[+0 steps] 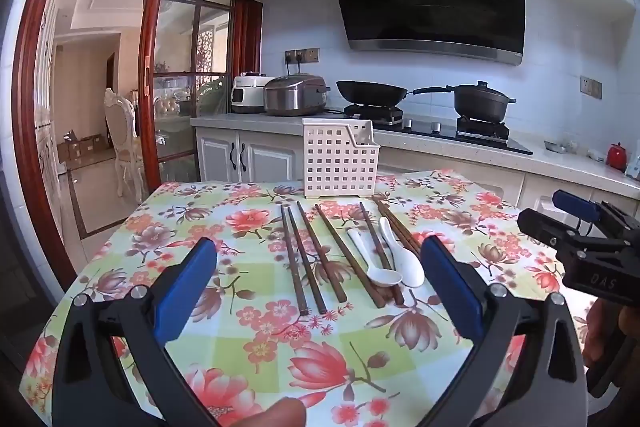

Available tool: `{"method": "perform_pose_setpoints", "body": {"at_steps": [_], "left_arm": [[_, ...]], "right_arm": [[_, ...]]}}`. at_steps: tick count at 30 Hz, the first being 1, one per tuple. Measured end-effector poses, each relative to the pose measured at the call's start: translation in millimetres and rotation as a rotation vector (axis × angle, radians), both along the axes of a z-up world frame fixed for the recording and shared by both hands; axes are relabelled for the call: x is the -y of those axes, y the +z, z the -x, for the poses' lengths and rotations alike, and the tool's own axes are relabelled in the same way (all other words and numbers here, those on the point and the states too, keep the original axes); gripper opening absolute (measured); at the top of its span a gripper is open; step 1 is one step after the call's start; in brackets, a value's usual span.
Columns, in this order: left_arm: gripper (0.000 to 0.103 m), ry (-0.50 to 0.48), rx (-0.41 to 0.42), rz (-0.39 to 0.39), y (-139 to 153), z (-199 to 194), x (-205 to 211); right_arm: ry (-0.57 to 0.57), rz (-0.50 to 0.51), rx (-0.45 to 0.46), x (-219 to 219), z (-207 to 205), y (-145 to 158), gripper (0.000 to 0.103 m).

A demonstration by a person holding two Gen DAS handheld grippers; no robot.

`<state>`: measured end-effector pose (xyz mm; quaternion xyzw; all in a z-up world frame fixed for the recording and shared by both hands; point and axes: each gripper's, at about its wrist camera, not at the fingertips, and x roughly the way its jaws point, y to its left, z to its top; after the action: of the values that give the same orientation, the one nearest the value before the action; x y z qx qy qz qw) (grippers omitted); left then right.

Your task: Organize utensils

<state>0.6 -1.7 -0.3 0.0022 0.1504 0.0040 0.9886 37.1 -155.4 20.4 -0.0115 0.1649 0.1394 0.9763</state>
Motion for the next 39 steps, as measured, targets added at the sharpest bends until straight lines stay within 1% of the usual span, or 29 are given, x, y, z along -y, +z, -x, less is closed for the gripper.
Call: {"method": "perform_pose_setpoints", "body": {"at_steps": [3,4,7,8,10,11,25,39], "left_arm": [[0.099,-0.008,-0.013,-0.018,-0.5,-2.6,3.6],[0.099,-0.007,-0.012,0.01,2.5,-4.1,0.4],[0.099,-0.014,-0.018,0.006,4.0,-9.1,1.0],[0.099,-0.015,0.007,0.018,4.0,-1.9,1.7],[0.099,-0.017,0.01,0.025,3.2,0.1,2.6],[0.099,-0.017,0.009,0.025,3.5,0.2,3.1],[0.099,-0.031,0.009,0.032,0.4,1.9,1.5],[0.099,-0.036,0.012,0.037,-0.9,-0.4,-0.1]], "right_arm": [[0.001,-0.009,0.002,1.4,-1.5,1.7,0.084],[0.003,-0.007,0.002,1.0,-1.9,2.2,0.084],[0.007,-0.005,0.001,2.4,4.6,1.3,0.084],[0.008,-0.003,0.001,2.2,5.2,1.4,0.084],[0.006,0.0,0.002,2.0,6.0,1.9,0.084],[0.007,-0.003,0.0,3.3,2.7,6.2,0.084],[0.009,-0.005,-0.001,-1.1,3.2,-0.4,0.084],[0.013,-0.01,-0.001,-2.8,1.1,-0.3,0.084]]}}
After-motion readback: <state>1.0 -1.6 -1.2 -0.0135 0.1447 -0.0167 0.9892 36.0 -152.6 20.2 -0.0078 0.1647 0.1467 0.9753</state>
